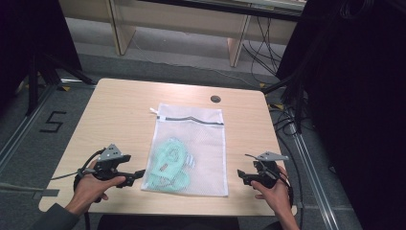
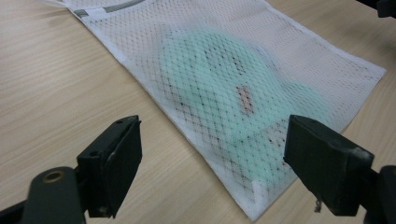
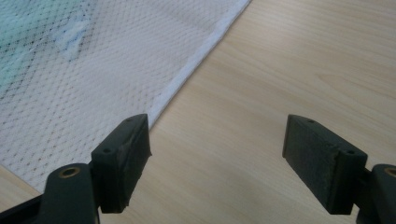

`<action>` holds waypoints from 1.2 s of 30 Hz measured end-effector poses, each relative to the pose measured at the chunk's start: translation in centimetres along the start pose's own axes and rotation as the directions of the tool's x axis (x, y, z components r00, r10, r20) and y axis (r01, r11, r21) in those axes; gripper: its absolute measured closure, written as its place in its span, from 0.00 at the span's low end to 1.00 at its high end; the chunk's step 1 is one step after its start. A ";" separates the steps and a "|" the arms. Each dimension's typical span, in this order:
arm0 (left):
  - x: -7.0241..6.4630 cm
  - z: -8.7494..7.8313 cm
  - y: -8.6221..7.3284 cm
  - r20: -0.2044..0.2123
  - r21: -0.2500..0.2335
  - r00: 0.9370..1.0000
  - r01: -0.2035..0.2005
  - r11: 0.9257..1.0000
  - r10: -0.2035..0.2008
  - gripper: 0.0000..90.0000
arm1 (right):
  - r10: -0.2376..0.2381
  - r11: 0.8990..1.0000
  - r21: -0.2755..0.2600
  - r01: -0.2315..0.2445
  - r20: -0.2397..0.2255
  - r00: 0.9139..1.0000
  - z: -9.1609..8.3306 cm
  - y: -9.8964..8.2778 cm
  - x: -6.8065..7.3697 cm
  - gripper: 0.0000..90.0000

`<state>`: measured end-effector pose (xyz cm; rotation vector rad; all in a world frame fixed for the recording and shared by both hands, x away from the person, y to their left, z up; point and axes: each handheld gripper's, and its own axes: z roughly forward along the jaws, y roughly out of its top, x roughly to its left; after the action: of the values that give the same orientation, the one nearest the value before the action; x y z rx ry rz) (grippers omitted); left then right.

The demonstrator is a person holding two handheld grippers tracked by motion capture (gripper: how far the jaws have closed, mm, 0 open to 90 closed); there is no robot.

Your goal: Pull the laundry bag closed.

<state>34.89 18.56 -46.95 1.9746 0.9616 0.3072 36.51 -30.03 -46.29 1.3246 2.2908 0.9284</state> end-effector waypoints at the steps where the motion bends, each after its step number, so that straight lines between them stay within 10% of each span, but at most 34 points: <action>1: -0.1 0.1 0.0 -0.002 -0.021 1.000 0.018 1.000 -0.018 0.21 | 0.000 1.000 0.000 0.000 0.000 1.000 0.0 0.0 0.0 0.27; 10: -0.2 0.4 -0.2 -0.002 -0.014 1.000 -0.002 1.000 0.002 0.21 | 0.002 1.000 0.009 -0.001 -0.021 1.000 0.0 0.1 0.5 0.19; 16: -0.4 0.6 -0.1 0.008 -0.020 1.000 0.018 1.000 -0.018 0.18 | -0.089 0.996 0.008 0.089 -0.043 0.995 0.9 0.3 0.9 0.20; 27: -1.6 2.0 0.3 0.037 0.008 0.998 -0.047 0.999 0.047 0.31 | -0.147 0.989 0.018 0.150 -0.114 0.983 2.7 1.2 1.3 0.46; 36: -1.7 2.7 0.7 0.064 0.012 0.998 0.004 1.000 -0.005 0.60 | -0.243 0.967 0.043 0.253 -0.166 0.956 4.2 2.5 2.5 0.69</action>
<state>35.56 15.44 -47.73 1.9805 0.9287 0.2351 39.25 -25.43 -47.57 0.9849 2.5547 0.9110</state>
